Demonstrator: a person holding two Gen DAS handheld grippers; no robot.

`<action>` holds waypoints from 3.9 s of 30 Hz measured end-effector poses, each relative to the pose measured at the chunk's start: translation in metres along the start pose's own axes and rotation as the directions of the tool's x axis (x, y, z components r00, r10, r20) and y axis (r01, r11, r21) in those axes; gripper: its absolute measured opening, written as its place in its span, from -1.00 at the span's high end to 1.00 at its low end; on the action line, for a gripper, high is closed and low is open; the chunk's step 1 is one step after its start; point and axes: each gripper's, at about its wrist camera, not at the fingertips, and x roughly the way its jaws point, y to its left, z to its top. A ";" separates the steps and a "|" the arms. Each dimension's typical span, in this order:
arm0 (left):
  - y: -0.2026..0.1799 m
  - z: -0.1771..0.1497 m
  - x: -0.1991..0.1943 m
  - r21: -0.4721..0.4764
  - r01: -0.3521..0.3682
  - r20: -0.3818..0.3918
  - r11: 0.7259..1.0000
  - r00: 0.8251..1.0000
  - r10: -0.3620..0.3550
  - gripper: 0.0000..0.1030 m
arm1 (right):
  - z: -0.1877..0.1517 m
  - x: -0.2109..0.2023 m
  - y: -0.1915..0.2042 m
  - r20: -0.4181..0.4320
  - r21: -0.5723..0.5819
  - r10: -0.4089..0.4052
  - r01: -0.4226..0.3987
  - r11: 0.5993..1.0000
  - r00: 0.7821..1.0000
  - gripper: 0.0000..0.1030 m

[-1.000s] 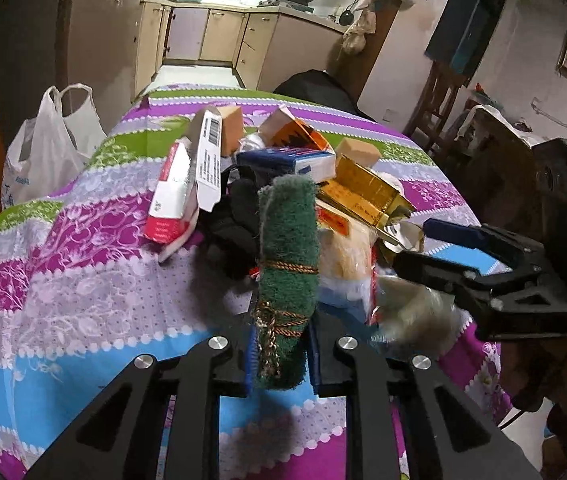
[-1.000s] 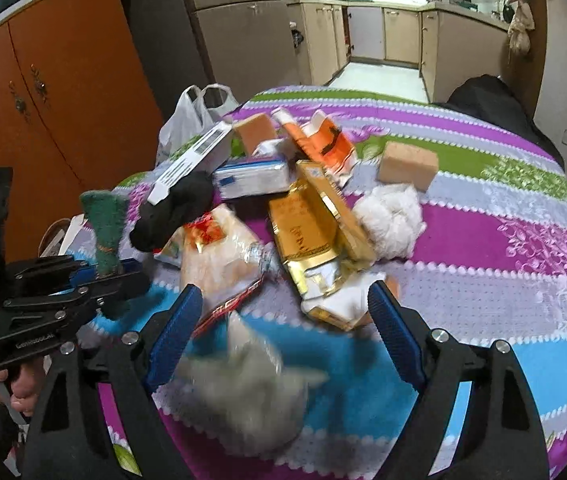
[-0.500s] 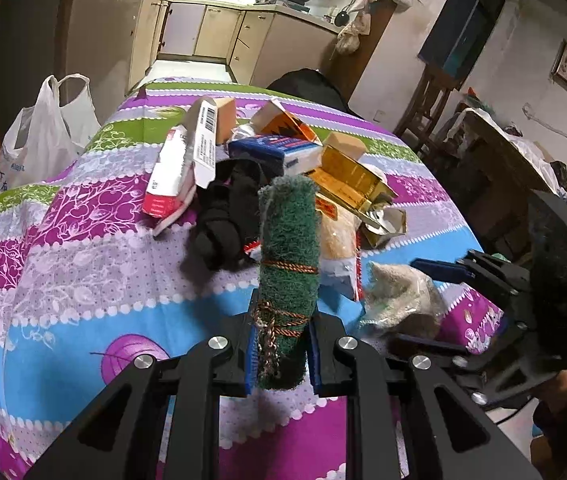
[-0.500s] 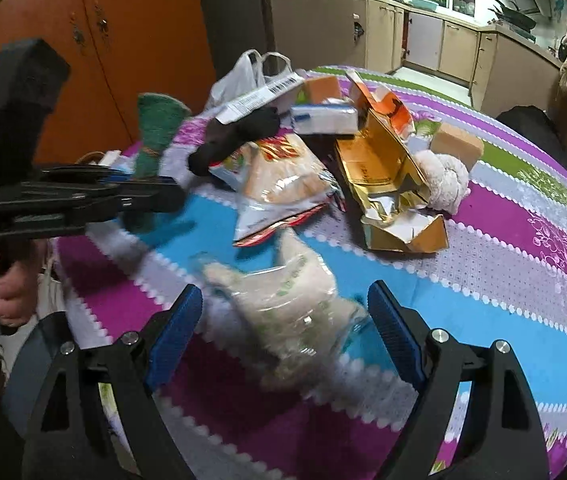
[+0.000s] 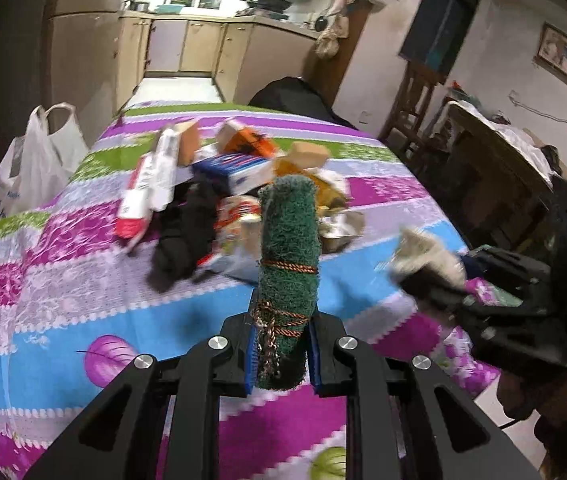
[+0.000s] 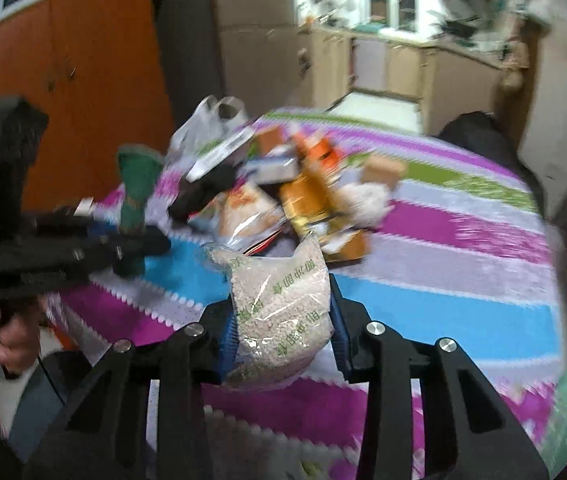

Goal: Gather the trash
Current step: 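Grasp the clear bag of grains with the right tool while the left tool holds the scrub pad, then carry both items over the bin and open both tools to drop them, then grasp the black sock with the left tool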

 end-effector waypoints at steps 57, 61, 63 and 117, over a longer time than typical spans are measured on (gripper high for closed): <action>-0.479 0.040 0.227 0.338 0.358 -0.438 0.870 0.878 -0.192 0.60 | -0.160 -0.235 -0.326 -0.305 0.556 -0.465 0.552 0.622 0.831 0.29; -0.479 0.039 0.229 0.336 0.356 -0.441 0.872 0.877 -0.188 0.60 | -0.160 -0.233 -0.327 -0.308 0.554 -0.457 0.548 0.627 0.834 0.29; -0.479 0.040 0.230 0.335 0.356 -0.442 0.873 0.877 -0.188 0.60 | -0.162 -0.233 -0.330 -0.309 0.557 -0.455 0.547 0.625 0.835 0.29; -0.187 0.061 0.083 0.248 0.092 -0.114 0.964 0.991 -0.065 -0.43 | -0.126 -0.223 -0.186 0.045 0.450 -0.439 0.375 0.811 0.897 -0.84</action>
